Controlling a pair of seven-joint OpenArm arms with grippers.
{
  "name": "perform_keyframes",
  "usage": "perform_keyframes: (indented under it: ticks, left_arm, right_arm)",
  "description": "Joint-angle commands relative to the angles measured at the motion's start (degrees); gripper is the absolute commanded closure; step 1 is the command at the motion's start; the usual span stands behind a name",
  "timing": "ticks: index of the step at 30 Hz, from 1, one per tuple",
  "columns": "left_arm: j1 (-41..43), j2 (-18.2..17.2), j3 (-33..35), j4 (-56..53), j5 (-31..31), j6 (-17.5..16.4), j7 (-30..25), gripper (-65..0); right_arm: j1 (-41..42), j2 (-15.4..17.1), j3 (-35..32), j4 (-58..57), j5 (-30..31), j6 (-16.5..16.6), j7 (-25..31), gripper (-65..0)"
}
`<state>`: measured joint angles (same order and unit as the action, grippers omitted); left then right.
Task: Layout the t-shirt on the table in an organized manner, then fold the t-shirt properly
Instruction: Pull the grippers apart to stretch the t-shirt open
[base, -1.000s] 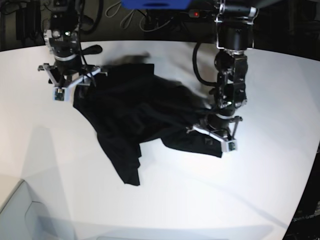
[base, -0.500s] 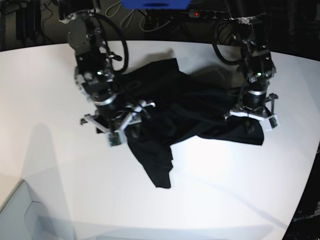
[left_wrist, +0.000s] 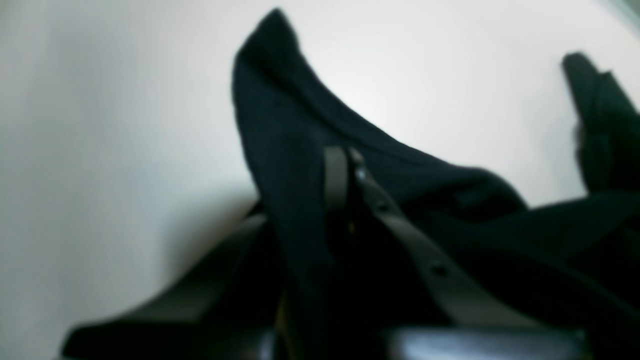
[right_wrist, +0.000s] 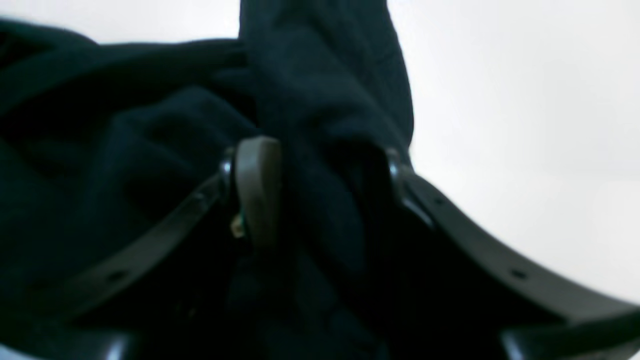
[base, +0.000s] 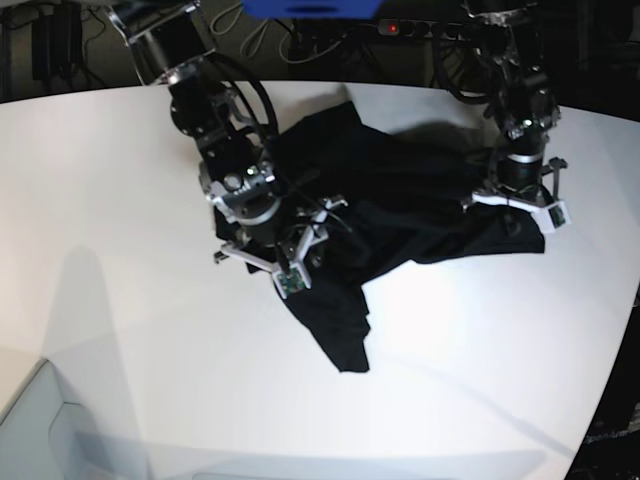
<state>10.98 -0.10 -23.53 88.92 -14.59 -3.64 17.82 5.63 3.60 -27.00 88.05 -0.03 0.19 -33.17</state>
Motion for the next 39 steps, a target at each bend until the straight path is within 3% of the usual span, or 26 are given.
perform_keyframes:
  ticks: [1,5,15,16,18,20,23,26,29,31,34,39]
  left_arm:
    - [-0.48,-0.39,-0.08,0.88,-0.14,-0.27,-1.69,-0.2]
    - [-0.13,-0.39,-0.08,0.88,-0.14,-0.18,-1.78,-0.2]
    - [-0.21,0.05,-0.08,0.53,-0.14,-0.18,-1.78,-0.2]
    - [-0.21,0.05,-0.08,0.53,-0.14,-0.18,-1.78,-0.2]
    - [-0.04,-0.12,-0.16,0.79,-0.14,-0.18,-1.78,-0.2]
    - [0.31,-0.12,-2.01,0.88,-0.14,-0.18,-1.78,-0.2]
    - [0.75,1.29,-8.87,2.37,-1.01,-0.18,-1.78,-0.2]
    - [1.46,3.13,-15.72,5.01,-6.29,-0.18,-1.6,-0.2]
    - [2.16,3.31,-18.27,7.29,-13.5,-0.18,3.67,-0.2]
    - [2.6,3.4,-19.5,8.26,-17.98,-0.18,8.15,-0.2]
    - [2.69,3.4,-19.77,8.26,-23.08,-0.18,13.34,-0.2]
    - [2.51,3.48,-19.68,8.26,-23.96,-0.27,17.38,-0.4]
  right_arm:
    - [0.92,0.58,0.24,2.63,-0.01,-0.05,2.09,-27.7]
    - [1.01,1.11,0.59,2.98,-0.01,-0.05,2.18,-27.7]
    - [5.05,2.07,0.5,-8.62,-0.01,-0.14,2.62,-26.3]
    - [5.14,2.16,0.5,-9.06,-0.01,-0.14,2.62,-23.7]
    - [5.93,2.6,1.99,-9.24,-0.01,-0.14,2.62,-11.4]
    - [7.43,1.64,6.92,-9.15,0.25,-0.14,2.53,0.0]
    - [8.83,-1.88,19.75,-6.34,0.34,-0.14,2.27,-1.9]
    - [8.66,-6.72,32.94,-2.03,0.34,-0.05,2.71,-2.3]
    - [8.57,-12.34,45.42,1.4,0.43,-0.05,2.71,-2.4]
    - [8.66,-12.6,50.96,1.49,0.43,0.03,2.53,-2.6]
    - [8.48,-12.6,52.19,-2.64,0.43,0.12,2.09,-2.7]
    - [7.08,-12.6,51.84,-8.97,0.43,0.12,2.0,-5.3]
